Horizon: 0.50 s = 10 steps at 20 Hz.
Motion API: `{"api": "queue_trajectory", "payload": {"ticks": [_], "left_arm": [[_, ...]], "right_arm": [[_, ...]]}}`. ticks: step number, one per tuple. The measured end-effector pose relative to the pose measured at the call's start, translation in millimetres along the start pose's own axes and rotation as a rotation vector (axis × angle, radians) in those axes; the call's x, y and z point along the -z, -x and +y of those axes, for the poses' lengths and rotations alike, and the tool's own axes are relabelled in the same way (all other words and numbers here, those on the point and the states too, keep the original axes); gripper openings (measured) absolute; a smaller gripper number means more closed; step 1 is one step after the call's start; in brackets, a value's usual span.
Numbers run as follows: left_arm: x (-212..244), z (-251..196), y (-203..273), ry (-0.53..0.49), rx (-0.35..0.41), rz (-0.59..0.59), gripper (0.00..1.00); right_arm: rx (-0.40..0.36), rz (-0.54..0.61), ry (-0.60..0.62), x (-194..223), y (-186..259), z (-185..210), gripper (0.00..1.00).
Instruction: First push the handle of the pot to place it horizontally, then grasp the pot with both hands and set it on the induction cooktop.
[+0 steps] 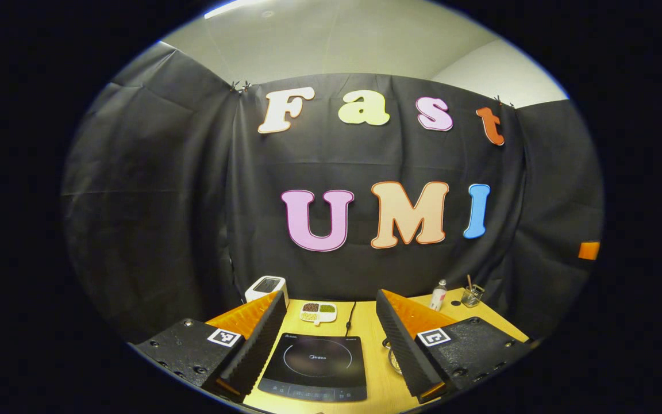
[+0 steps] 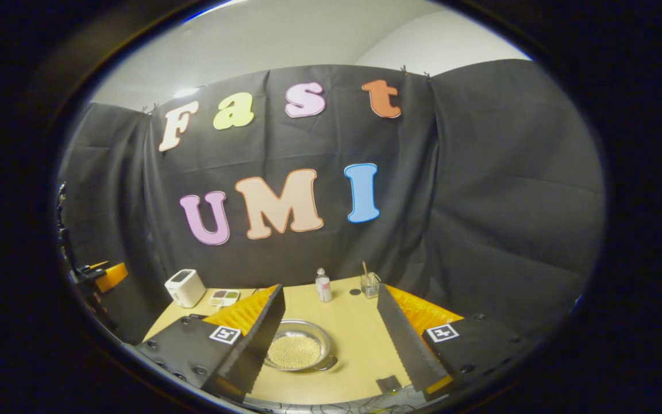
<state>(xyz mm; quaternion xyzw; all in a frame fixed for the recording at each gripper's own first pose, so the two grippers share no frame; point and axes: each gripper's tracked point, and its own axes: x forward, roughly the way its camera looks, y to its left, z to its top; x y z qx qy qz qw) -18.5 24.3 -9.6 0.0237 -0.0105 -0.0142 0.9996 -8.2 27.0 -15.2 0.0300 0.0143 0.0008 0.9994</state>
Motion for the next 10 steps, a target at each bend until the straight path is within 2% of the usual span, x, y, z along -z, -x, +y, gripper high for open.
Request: {"api": "queue_trajectory", "payload": {"ticks": [3, 5, 6, 7, 9, 10], "left_arm": [[8.7, 6.1, 4.7, -0.006, 0.018, 0.005, 0.96], [10.9, 12.0, 6.3, -0.014, 0.02, 0.001, 0.93], [11.9, 15.4, 7.4, -0.017, 0.015, 0.003, 0.96], [14.6, 19.3, 8.2, -0.021, 0.009, 0.007, 0.93], [18.4, 23.1, 9.4, -0.022, 0.004, 0.016, 0.93], [18.5, 25.0, 9.5, -0.022, 0.006, 0.016, 0.96]], "right_arm": [[0.008, 0.015, -0.009, 10.0, -1.8, 8.7, 1.0], [-0.002, 0.022, -0.02, 14.6, -1.9, 17.9, 0.97], [-0.006, 0.03, -0.019, 18.2, -2.7, 21.6, 0.97], [-0.014, 0.041, -0.015, 23.8, -4.3, 25.2, 1.0], [-0.02, 0.05, 0.0, 30.2, -5.4, 31.6, 0.93], [-0.022, 0.056, 0.004, 31.5, -8.1, 33.9, 0.78]]}}
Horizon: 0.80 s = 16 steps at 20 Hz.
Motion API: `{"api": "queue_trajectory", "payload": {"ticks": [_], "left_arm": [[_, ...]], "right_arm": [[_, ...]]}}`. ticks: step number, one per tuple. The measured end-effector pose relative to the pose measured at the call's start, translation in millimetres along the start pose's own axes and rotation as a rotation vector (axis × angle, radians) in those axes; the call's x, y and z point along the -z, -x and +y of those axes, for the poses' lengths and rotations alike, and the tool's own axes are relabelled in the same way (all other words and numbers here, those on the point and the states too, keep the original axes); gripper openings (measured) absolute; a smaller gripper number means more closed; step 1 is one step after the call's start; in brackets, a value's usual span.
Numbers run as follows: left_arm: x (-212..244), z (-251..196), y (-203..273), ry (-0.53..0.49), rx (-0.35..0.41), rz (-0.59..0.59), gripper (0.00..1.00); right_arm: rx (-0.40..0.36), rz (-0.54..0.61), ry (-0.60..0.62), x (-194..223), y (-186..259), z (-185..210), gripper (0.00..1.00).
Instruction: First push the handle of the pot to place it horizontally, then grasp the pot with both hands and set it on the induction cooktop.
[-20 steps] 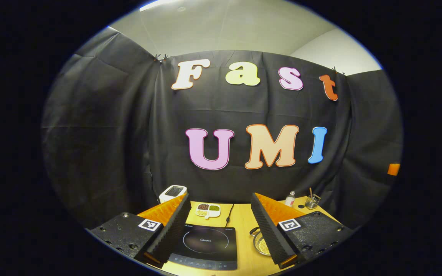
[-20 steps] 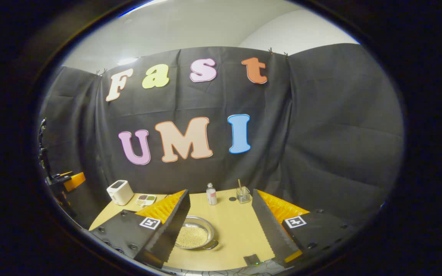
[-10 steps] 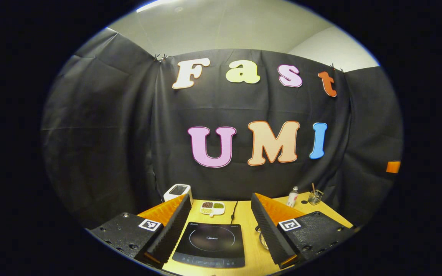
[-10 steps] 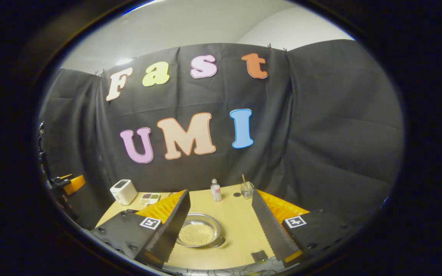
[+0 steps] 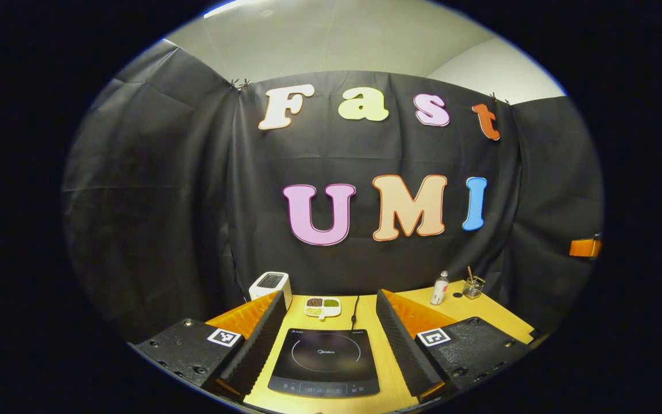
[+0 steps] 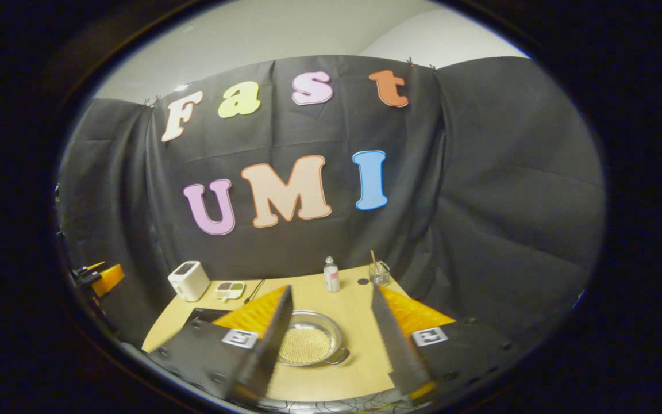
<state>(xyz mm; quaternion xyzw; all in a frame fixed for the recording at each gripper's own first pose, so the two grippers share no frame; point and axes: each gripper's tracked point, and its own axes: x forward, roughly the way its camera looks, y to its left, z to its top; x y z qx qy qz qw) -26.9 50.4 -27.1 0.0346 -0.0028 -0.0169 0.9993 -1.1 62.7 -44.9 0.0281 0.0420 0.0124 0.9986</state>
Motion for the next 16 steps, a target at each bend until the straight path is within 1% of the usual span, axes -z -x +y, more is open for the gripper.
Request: {"api": "queue_trajectory", "payload": {"ticks": [3, 6, 7, 8, 9, 10, 12, 13, 15, 16], "left_arm": [[1.7, 3.3, 0.7, -0.004, 0.002, 0.002, 0.96], [3.8, 4.9, 3.0, -0.001, 0.003, -0.004, 0.96], [5.1, 5.4, 3.2, 0.001, 0.004, -0.006, 0.96], [6.3, 6.5, 3.4, 0.001, 0.004, -0.007, 0.93], [8.6, 7.2, 4.2, 0.001, 0.002, -0.004, 0.96], [9.8, 7.6, 3.1, 0.002, 0.001, -0.001, 0.96], [11.8, 8.9, 4.8, 0.004, -0.001, 0.004, 0.96], [12.9, 9.9, 5.5, 0.005, -0.006, 0.005, 0.93], [17.8, 12.4, 6.4, 0.003, -0.019, 0.012, 0.93], [20.4, 14.5, 6.2, 0.004, -0.028, 0.018, 0.96]], "right_arm": [[0.004, 0.025, 0.014, 12.8, -7.6, 2.6, 0.34], [-0.001, 0.056, 0.001, 25.3, -9.8, 6.1, 0.03], [0.005, 0.065, 0.001, 29.3, -11.3, 4.5, 0.12], [0.011, 0.071, -0.002, 31.9, -11.7, 2.4, 0.05], [0.01, 0.086, -0.008, 37.8, -11.9, 2.6, 0.0], [0.008, 0.104, -0.017, 45.7, -12.2, 2.8, 0.04], [0.011, 0.145, -0.036, 60.7, -13.5, 0.0, 0.03], [0.017, 0.167, -0.045, 68.5, -14.2, -2.8, 0.03], [0.032, 0.216, -0.069, 88.6, -17.5, -8.9, 0.03], [0.034, 0.244, -0.086, 100.8, -18.9, -11.1, 0.07]]}}
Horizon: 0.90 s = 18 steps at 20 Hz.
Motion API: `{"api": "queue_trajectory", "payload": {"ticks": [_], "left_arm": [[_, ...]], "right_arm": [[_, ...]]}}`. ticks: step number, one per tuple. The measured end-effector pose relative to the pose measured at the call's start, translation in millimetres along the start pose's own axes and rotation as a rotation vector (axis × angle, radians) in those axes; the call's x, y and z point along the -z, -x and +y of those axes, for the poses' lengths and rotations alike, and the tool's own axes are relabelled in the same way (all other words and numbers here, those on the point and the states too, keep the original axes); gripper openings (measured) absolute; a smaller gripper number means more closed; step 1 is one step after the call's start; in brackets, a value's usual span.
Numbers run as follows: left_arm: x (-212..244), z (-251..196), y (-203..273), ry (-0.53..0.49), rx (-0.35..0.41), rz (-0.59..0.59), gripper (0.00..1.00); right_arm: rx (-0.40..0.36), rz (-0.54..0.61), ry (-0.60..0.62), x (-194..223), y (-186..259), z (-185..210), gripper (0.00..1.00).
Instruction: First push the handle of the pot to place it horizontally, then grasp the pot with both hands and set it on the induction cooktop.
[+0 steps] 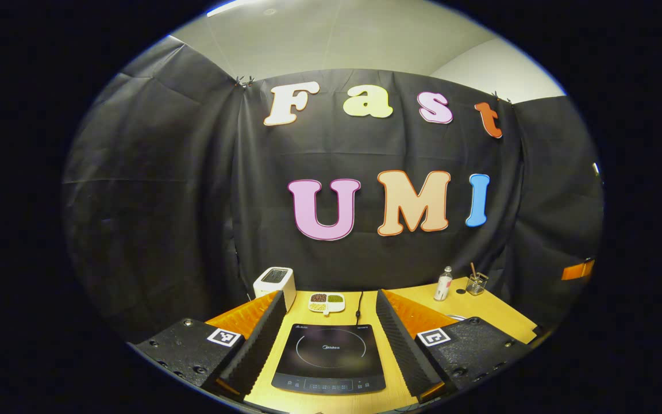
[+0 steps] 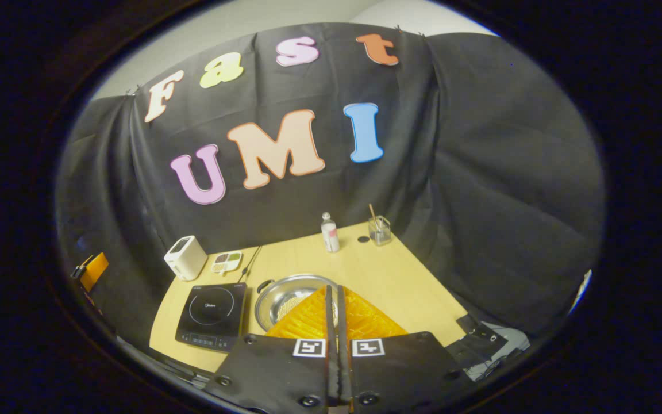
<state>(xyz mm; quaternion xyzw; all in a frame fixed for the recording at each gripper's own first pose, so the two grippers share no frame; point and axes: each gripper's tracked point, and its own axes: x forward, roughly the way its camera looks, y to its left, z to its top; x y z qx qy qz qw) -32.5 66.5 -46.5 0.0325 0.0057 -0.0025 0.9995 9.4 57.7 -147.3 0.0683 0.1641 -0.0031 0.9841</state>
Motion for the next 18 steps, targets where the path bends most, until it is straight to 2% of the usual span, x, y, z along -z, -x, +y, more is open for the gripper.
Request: {"api": "queue_trajectory", "payload": {"ticks": [1, 3, 4, 5, 6, 7, 10, 11, 14, 15, 16, 18], "left_arm": [[2.4, 0.0, 0.4, 0.004, -0.005, 0.006, 0.96], [6.5, -0.2, 0.5, 0.012, -0.015, 0.02, 0.93], [7.1, 0.0, -1.0, 0.013, -0.022, 0.024, 0.96], [8.4, -0.2, -3.9, 0.013, -0.03, 0.029, 0.93], [9.9, -1.1, -5.9, 0.011, -0.037, 0.036, 0.96], [11.4, -3.2, -8.6, 0.01, -0.042, 0.042, 0.93], [19.0, -9.3, -23.4, -0.002, -0.066, 0.071, 0.96], [21.3, -13.5, -28.3, -0.002, -0.075, 0.082, 0.93], [25.3, -23.5, -52.6, 0.013, -0.119, 0.101, 0.96], [28.8, -27.1, -58.4, 0.017, -0.131, 0.114, 0.93], [28.8, -30.3, -65.9, 0.022, -0.144, 0.12, 0.96], [26.9, -37.5, -76.8, 0.024, -0.171, 0.127, 0.93]], "right_arm": [[0.0, 0.028, -0.017, 10.3, -5.0, -1.8, 0.02], [-0.003, 0.094, -0.054, 33.9, -16.3, -6.7, 0.03], [-0.003, 0.122, -0.066, 44.8, -21.1, -9.5, 0.02], [0.001, 0.151, -0.071, 55.0, -26.1, -13.1, 0.12], [0.006, 0.181, -0.072, 66.9, -31.1, -16.9, 0.0], [0.007, 0.211, -0.076, 77.1, -36.1, -19.3, 0.0], [-0.007, 0.304, -0.095, 105.3, -55.1, -21.4, 0.0], [-0.013, 0.336, -0.106, 114.2, -62.9, -20.8, 0.03], [-0.039, 0.446, -0.152, 142.6, -82.9, -22.4, 0.0], [-0.044, 0.483, -0.166, 152.0, -91.2, -23.8, 0.03], [-0.05, 0.523, -0.179, 160.5, -98.6, -24.4, 0.03], [-0.07, 0.609, -0.203, 181.5, -111.7, -19.7, 0.03]]}}
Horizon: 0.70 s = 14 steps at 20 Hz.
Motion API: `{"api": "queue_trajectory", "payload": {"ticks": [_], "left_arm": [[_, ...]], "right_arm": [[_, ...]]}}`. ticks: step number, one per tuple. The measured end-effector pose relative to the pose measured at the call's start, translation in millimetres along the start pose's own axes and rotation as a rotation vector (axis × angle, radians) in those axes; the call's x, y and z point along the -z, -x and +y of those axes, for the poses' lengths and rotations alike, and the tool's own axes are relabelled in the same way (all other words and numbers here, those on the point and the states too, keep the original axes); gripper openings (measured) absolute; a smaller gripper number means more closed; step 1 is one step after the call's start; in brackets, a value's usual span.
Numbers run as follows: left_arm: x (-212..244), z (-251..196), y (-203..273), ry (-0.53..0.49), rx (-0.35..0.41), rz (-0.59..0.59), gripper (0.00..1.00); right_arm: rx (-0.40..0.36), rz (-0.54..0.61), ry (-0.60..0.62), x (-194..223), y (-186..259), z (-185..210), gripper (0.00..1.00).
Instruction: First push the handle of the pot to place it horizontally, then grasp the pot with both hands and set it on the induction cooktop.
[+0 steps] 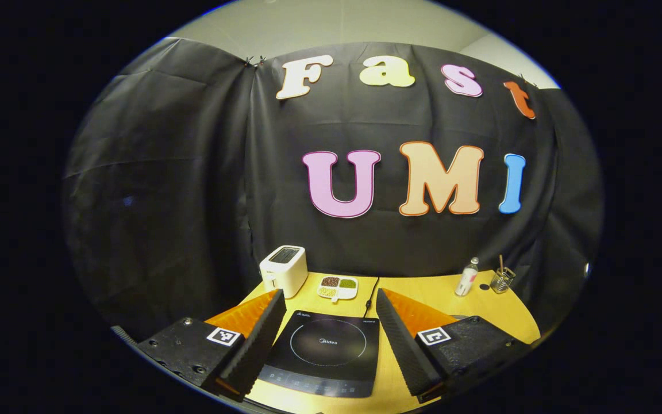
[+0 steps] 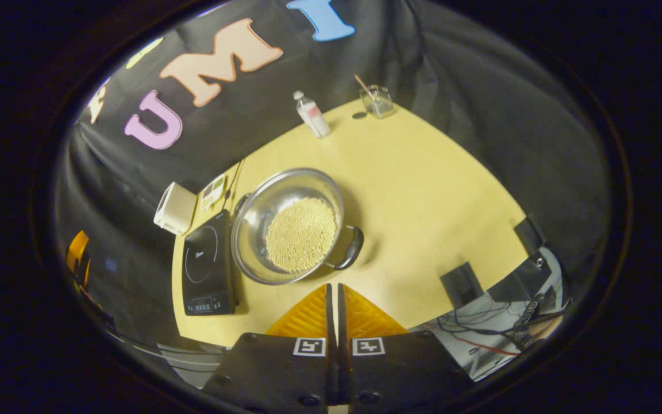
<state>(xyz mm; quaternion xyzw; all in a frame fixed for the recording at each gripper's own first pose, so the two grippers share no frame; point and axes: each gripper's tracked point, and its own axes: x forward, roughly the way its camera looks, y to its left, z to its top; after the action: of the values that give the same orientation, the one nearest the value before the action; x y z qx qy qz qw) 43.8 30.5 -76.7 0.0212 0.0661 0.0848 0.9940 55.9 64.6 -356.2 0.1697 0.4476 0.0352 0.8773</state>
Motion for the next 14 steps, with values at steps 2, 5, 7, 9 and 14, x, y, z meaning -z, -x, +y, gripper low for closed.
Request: {"api": "queue_trajectory", "payload": {"ticks": [2, 5, 7, 9, 14], "left_arm": [[3.7, -8.0, -11.2, -0.019, -0.034, 0.017, 0.93], [9.6, -21.3, -19.4, -0.042, -0.063, 0.053, 0.96], [12.4, -28.3, -23.3, -0.053, -0.079, 0.074, 0.94], [13.9, -36.4, -25.3, -0.062, -0.092, 0.084, 0.93], [25.1, -47.7, -25.6, -0.056, -0.129, 0.12, 0.93]], "right_arm": [[-0.018, 0.076, -0.003, 9.0, -22.1, -1.0, 0.0], [-0.042, 0.178, -0.008, 21.3, -49.2, 3.1, 0.03], [-0.062, 0.235, -0.029, 28.2, -63.7, 5.3, 0.03], [-0.072, 0.277, -0.045, 29.7, -75.1, 5.6, 0.03], [-0.071, 0.34, -0.088, 31.6, -103.1, 2.1, 0.03]]}}
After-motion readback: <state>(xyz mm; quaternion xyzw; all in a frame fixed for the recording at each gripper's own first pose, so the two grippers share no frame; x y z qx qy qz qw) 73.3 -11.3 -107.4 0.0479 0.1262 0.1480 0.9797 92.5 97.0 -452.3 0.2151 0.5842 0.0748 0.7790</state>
